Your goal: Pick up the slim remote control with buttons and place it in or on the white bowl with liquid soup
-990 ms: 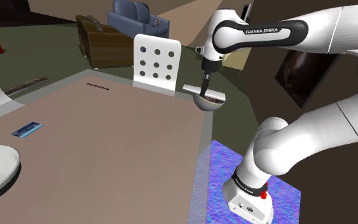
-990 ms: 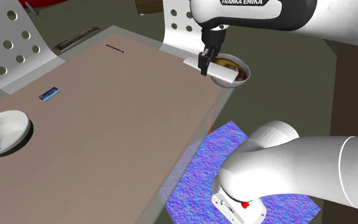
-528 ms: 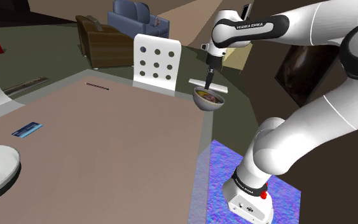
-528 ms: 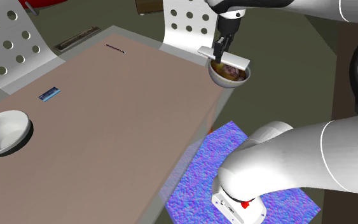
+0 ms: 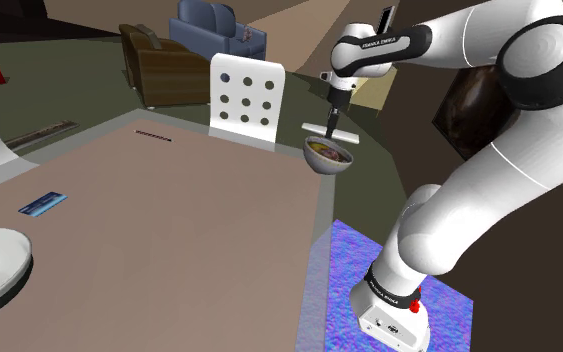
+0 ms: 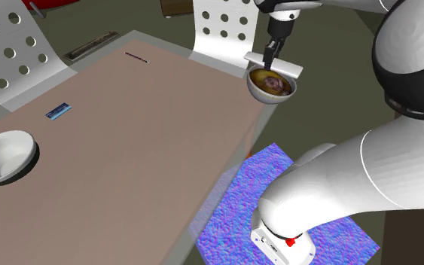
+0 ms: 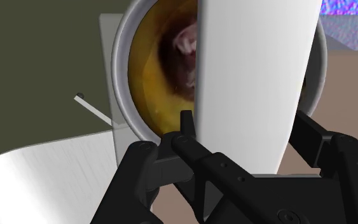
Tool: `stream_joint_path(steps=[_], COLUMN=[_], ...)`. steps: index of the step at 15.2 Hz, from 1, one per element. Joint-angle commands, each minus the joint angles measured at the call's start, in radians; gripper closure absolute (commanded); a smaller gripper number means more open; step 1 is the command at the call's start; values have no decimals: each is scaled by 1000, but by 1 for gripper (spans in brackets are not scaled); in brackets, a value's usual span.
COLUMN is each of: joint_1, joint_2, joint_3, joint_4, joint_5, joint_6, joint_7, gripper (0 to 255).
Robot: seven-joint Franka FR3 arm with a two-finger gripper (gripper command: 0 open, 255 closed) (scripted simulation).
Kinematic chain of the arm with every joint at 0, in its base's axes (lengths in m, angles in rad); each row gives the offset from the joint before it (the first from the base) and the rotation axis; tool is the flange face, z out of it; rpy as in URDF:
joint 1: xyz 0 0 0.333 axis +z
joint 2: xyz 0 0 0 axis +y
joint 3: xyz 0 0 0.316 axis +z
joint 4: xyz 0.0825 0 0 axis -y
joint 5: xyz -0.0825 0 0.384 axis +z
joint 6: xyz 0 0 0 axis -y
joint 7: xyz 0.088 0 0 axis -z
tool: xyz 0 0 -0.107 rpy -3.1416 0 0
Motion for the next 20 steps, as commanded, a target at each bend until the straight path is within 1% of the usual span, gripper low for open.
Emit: stream_joint_path(steps=[1, 8, 9, 17, 18, 20], joint_1=[-1, 1, 1, 1, 1, 1], joint_2=[8, 41, 52, 52, 52, 52], joint_3=[-7, -27, -32, -32, -32, -32], joint_4=[-19, -87, -103, -103, -103, -103], joint_5=[1, 7, 10, 10, 10, 10], joint_6=[27, 126, 151, 151, 151, 151], joint_7=[-4, -12, -15, -15, -15, -15], gripper=[255, 255, 255, 255, 0, 0])
